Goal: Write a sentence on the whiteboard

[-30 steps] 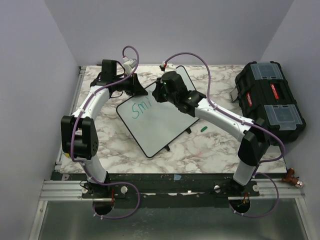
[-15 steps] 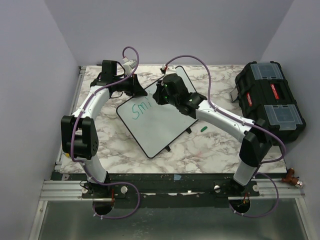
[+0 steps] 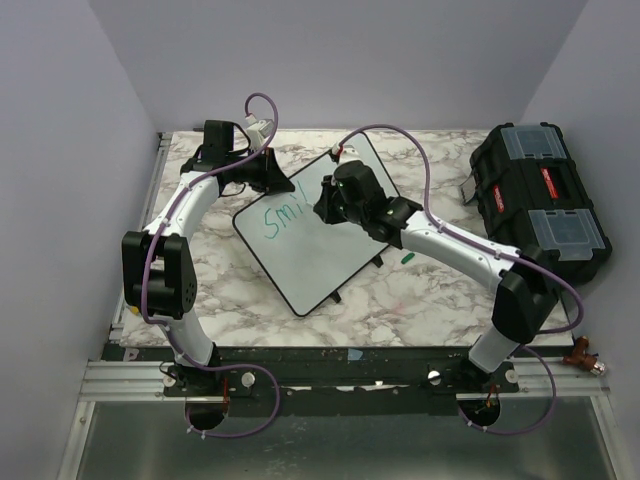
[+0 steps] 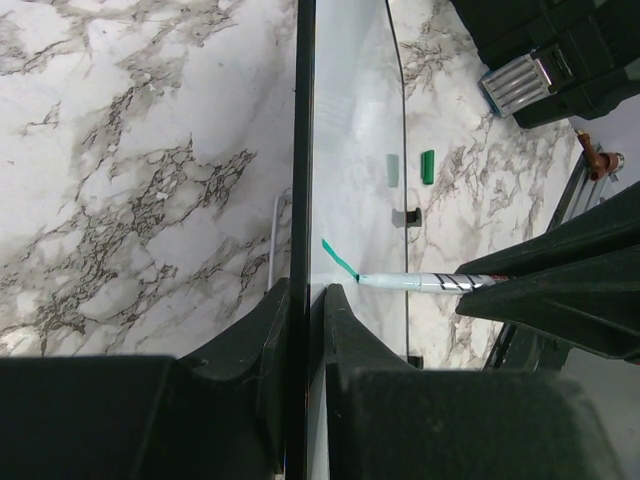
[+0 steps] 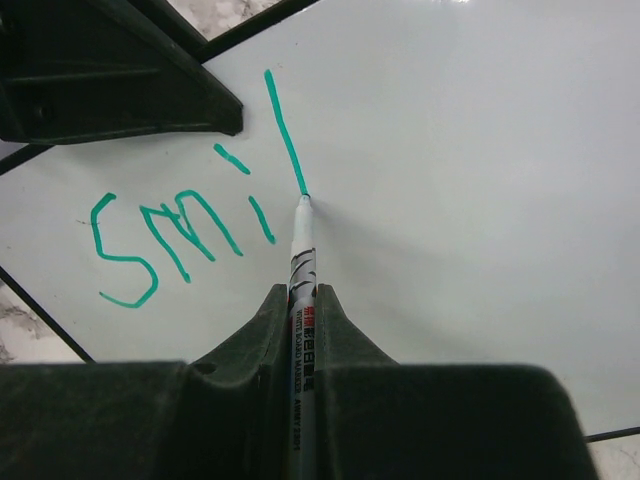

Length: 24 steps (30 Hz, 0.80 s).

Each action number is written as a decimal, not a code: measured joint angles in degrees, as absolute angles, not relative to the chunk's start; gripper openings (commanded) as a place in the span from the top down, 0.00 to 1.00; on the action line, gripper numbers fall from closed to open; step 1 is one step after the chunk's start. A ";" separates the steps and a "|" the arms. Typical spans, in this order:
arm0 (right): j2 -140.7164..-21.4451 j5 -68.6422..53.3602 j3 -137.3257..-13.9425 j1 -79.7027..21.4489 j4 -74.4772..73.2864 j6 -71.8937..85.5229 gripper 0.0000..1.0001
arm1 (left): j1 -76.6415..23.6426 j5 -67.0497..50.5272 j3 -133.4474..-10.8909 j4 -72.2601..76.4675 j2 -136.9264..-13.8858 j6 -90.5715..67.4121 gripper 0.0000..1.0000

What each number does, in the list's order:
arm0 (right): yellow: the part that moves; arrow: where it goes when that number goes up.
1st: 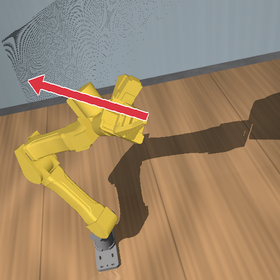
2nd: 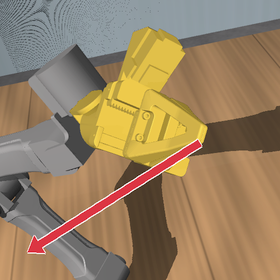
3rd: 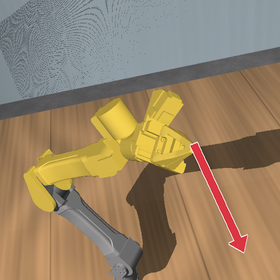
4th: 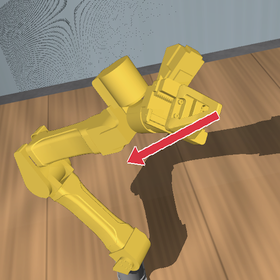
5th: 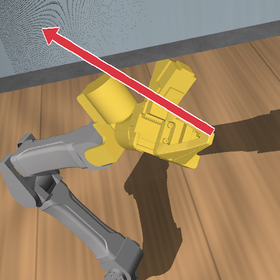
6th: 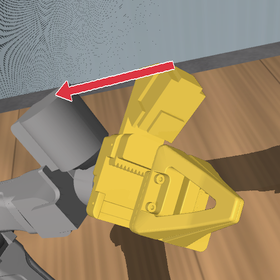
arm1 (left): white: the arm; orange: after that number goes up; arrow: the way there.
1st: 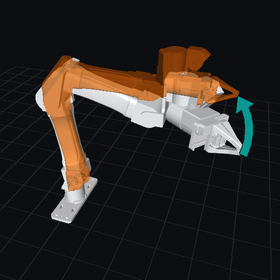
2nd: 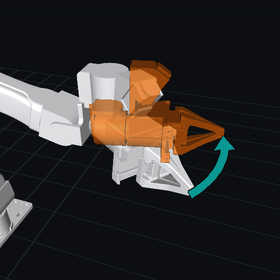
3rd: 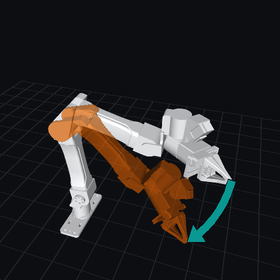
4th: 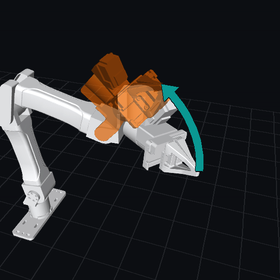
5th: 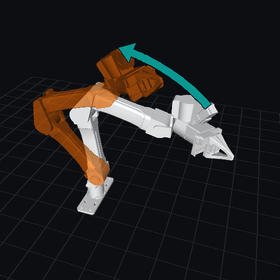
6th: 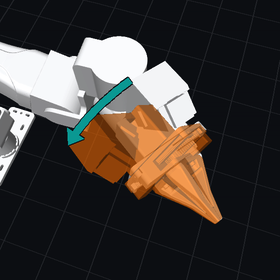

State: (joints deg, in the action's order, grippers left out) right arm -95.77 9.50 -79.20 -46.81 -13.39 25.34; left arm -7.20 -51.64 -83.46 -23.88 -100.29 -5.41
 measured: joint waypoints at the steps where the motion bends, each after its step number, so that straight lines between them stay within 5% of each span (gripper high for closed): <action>1: -95.59 9.47 -78.91 -46.81 -13.39 25.45 0.99 | -7.22 -51.64 -83.46 -23.88 -100.29 -5.41 1.00; 24: -96.05 15.11 -81.45 -46.85 -16.99 23.62 0.99 | -7.29 -51.64 -83.53 -23.68 -100.29 -5.43 1.00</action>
State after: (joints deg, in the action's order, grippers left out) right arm -96.05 15.11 -81.45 -46.85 -16.99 23.62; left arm -7.29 -51.64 -83.53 -23.68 -100.29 -5.43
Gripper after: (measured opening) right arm 0.116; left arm 0.144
